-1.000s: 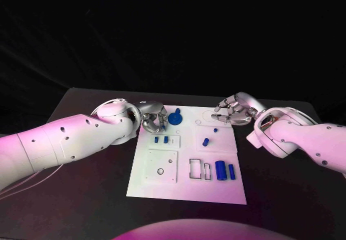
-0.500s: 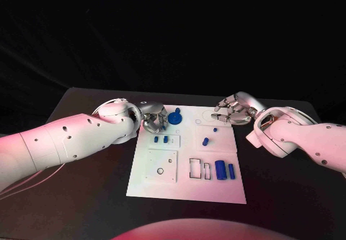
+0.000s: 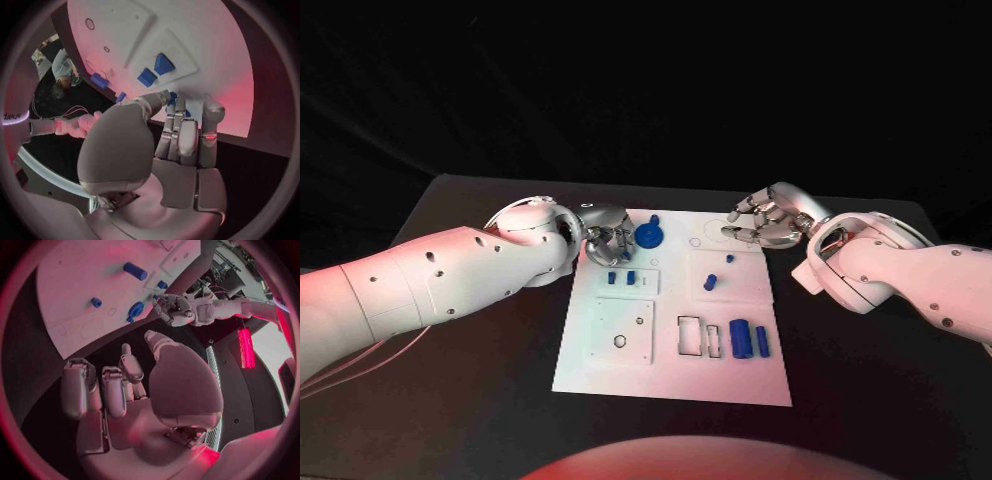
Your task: Assemble the parts on the task board
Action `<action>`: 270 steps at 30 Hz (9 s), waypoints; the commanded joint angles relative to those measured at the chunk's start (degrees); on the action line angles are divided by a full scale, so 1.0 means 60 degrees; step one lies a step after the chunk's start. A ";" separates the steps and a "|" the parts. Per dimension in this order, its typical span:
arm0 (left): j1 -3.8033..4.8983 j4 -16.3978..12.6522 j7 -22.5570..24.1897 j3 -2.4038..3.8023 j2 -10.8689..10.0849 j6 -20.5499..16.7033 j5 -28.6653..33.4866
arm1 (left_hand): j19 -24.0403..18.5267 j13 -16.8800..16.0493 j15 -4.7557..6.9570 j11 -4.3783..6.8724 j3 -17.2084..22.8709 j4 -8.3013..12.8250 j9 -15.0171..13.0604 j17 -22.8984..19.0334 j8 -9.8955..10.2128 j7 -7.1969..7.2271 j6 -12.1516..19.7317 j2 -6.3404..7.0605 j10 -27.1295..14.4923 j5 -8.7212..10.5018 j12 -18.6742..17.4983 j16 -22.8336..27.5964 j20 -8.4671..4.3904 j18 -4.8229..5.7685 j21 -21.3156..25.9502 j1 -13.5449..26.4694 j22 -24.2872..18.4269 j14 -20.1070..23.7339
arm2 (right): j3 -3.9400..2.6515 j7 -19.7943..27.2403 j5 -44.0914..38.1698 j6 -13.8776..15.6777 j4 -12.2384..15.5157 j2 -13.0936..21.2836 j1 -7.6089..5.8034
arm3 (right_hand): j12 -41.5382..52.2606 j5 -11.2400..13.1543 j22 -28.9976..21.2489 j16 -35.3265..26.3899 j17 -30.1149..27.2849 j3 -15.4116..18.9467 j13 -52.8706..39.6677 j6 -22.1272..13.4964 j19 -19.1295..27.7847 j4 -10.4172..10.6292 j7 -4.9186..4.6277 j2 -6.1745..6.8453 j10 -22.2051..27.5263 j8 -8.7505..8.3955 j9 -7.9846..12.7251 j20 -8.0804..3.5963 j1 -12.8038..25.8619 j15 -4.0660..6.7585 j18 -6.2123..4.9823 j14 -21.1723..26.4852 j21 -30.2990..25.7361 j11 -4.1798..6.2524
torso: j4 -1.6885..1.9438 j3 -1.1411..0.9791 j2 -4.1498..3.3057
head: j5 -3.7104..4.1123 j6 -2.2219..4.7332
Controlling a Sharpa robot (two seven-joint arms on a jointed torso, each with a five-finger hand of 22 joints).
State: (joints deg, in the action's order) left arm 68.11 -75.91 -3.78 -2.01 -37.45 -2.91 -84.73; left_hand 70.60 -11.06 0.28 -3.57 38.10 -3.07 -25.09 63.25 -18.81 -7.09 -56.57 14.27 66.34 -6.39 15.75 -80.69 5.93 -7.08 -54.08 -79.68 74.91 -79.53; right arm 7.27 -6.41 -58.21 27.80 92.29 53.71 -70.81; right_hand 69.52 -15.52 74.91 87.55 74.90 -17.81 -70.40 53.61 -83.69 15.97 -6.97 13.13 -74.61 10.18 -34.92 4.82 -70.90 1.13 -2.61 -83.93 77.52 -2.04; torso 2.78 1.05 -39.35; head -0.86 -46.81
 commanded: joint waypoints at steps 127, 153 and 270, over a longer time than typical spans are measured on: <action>-0.0082 -0.0261 0.0970 -0.0027 -0.0298 -0.1032 0.1024 | -0.0879 0.0237 -0.0702 -0.0727 -0.1199 0.0019 0.0130 -0.1442 0.1296 0.0119 0.0945 0.0130 -0.1949 -0.0464 -0.0898 -0.0103 0.0643 -0.0105 0.0548 0.0714 0.0778 0.0974 | -0.0001 -0.0002 -0.0019 -0.0148 -0.0280 -0.0036 0.0029 | -0.3092 0.0024 0.1435 -0.0357 0.1308 -0.0364 0.2795 -0.0121 0.0292 -0.0010 -0.0006 0.0068 0.2020 -0.0013 -0.0207 -0.0005 -0.0216 0.0050 -0.0160 -0.0650 -0.0589 -0.0068 | 0.0003 0.0009 0.0009 | -0.0056 0.0069; -0.0096 -0.1402 0.3474 0.0308 -0.2077 -0.1830 1.1945 | -0.2816 0.0158 -0.0307 -0.0234 -0.2267 -0.1563 -0.0108 -0.6194 0.0821 -0.0150 0.0069 -0.0344 -0.0456 -0.1246 0.0410 0.2099 0.0339 -0.0550 0.4124 -0.0338 -0.0263 0.3287 | 0.0004 -0.0408 -0.4727 -0.1936 -0.0696 -0.0251 0.0082 | -0.9418 0.1233 0.1566 -0.1105 0.0122 -0.2226 0.8305 0.0365 0.0298 -0.1703 -0.0240 0.0561 0.2659 -0.0376 0.0374 0.0350 -0.1096 -0.0340 -0.0173 -0.0309 -0.0817 -0.0551 | 0.0014 0.0030 0.0006 | 0.0316 0.0284; -0.0125 -0.1589 0.3271 0.0298 -0.2553 -0.1804 1.2612 | -0.3016 0.0045 -0.0410 -0.0334 -0.1595 -0.0902 -0.0499 -0.6627 0.0771 -0.0289 0.0490 -0.0233 -0.0566 -0.1332 0.0308 0.3213 0.0423 -0.0529 0.5021 -0.0039 -0.0884 0.3685 | -0.0109 -0.1914 -0.6303 -0.0338 0.0221 -0.0414 0.0765 | -1.0247 0.0884 0.2292 -0.0781 0.0391 -0.3787 0.8812 0.1692 -0.0716 -0.2788 0.0071 0.0001 0.0779 0.0248 0.0320 0.0021 -0.0537 0.0011 0.0263 -0.0546 0.1307 -0.0166 | 0.0017 0.0034 0.0020 | 0.0357 0.0162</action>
State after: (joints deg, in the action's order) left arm 67.34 -85.35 15.64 -0.26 -52.89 -14.12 -8.85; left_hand 52.72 -10.70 -1.96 -5.64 28.55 -8.68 -28.01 23.43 -14.54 -8.81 -53.92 12.68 63.37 -14.33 17.93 -61.68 8.30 -9.73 -24.30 -80.21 69.68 -57.64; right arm 6.65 -17.47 -96.83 23.67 93.02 51.05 -66.19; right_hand 7.93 -9.95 74.95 82.67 74.92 -40.48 -17.57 63.45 -84.11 -0.40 -6.34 13.41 -69.45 11.29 -33.00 5.42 -74.20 0.74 -2.08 -84.13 85.04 -3.14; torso 2.81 1.17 -39.26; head 1.41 -45.93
